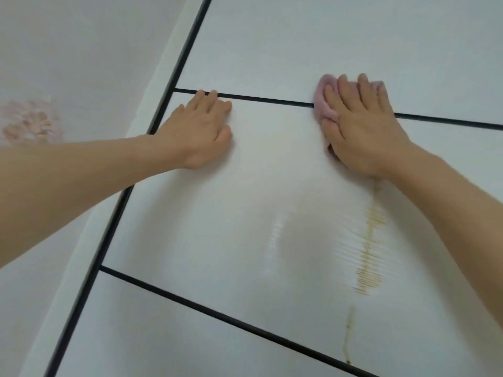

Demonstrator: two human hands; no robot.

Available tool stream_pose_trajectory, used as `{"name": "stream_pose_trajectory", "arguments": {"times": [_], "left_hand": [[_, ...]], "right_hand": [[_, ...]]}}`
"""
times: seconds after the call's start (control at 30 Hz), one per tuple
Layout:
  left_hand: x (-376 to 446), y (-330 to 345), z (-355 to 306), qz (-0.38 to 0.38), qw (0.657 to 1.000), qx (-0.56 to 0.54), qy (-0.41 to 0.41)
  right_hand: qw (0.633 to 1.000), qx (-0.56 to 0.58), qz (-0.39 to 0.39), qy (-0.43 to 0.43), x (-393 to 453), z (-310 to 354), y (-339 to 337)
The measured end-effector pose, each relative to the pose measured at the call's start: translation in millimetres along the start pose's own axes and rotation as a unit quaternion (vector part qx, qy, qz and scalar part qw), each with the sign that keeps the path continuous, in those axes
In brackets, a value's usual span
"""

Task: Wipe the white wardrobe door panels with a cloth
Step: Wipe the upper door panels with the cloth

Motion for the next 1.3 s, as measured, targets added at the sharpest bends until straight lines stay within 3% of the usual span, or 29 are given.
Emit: {"name": "stream_pose_trajectory", "arguments": {"times": [0.07, 0.13, 0.2, 0.3, 0.33, 0.43, 0.5, 0.53, 0.57, 0.63, 0.73, 0.8, 0.87, 0.97, 1.03, 1.1, 1.13, 1.2, 1.3], "left_hand": [[1, -3, -18, -0.040, 0.998, -0.023, 0.049], [3, -3, -35, -0.057, 0.992, -0.037, 0.102], [6, 2, -46, -0.036, 0.990, -0.057, 0.124], [12, 12, -47, -0.019, 0.993, -0.004, 0.118], [14, 14, -47, -0.021, 0.994, 0.017, 0.110], [15, 14, -49, -0.014, 0.995, 0.026, 0.093], [14, 13, -52, -0.011, 0.996, 0.016, 0.083], [14, 13, -52, -0.013, 0.997, 0.014, 0.078], [14, 14, -54, -0.016, 0.997, 0.017, 0.074], [15, 14, -59, -0.026, 0.997, 0.029, 0.071], [13, 10, -68, -0.051, 0.996, 0.042, 0.059], [12, 7, -72, -0.065, 0.995, 0.041, 0.060], [13, 6, -74, -0.074, 0.994, 0.047, 0.066], [17, 5, -74, -0.068, 0.995, 0.044, 0.062], [18, 5, -76, -0.070, 0.995, 0.040, 0.057], [17, 8, -79, -0.070, 0.996, 0.030, 0.046], [17, 10, -81, -0.071, 0.996, 0.021, 0.045], [15, 12, -91, -0.085, 0.995, 0.004, 0.056], [7, 12, -113, -0.056, 0.989, -0.025, 0.132]], "right_hand": [[0.999, 0.030, -0.019, -0.034, -16, 37, 7], [0.983, 0.042, -0.018, -0.175, -76, 96, 24], [0.942, 0.116, 0.020, -0.315, -159, 140, 36], [0.913, 0.068, 0.066, -0.396, -173, 114, 45], [0.927, 0.030, 0.055, -0.370, -148, 95, 40], [0.990, -0.017, 0.038, -0.136, -67, 7, 10], [0.998, 0.009, 0.053, -0.023, -45, -38, -4], [0.999, 0.020, 0.050, -0.010, -47, -37, -3], [0.999, 0.013, 0.036, -0.033, -58, -23, 5], [0.985, -0.008, 0.013, -0.172, -105, 32, 26], [0.920, 0.023, 0.042, -0.390, -199, 102, 43], [0.893, 0.020, 0.070, -0.444, -211, 97, 42], [0.913, 0.000, 0.078, -0.401, -177, 64, 37], [0.982, -0.026, 0.061, -0.179, -94, -28, 15], [0.998, -0.015, 0.059, -0.034, -61, -86, -5], [0.999, 0.013, 0.041, 0.004, -62, -85, -7], [0.999, -0.009, 0.029, -0.027, -75, -66, 3], [0.978, -0.057, 0.046, -0.193, -131, -1, 27], [0.905, 0.003, 0.079, -0.419, -227, 72, 38]]}}
Point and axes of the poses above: each hand's wrist, its own x-axis towards the middle knuckle, its own y-axis out of the palm, z = x × y, the point moved 2 cm from there along x, towards the middle knuckle, and after that the axes turned 10 degrees about z, right-handed, at the moved point
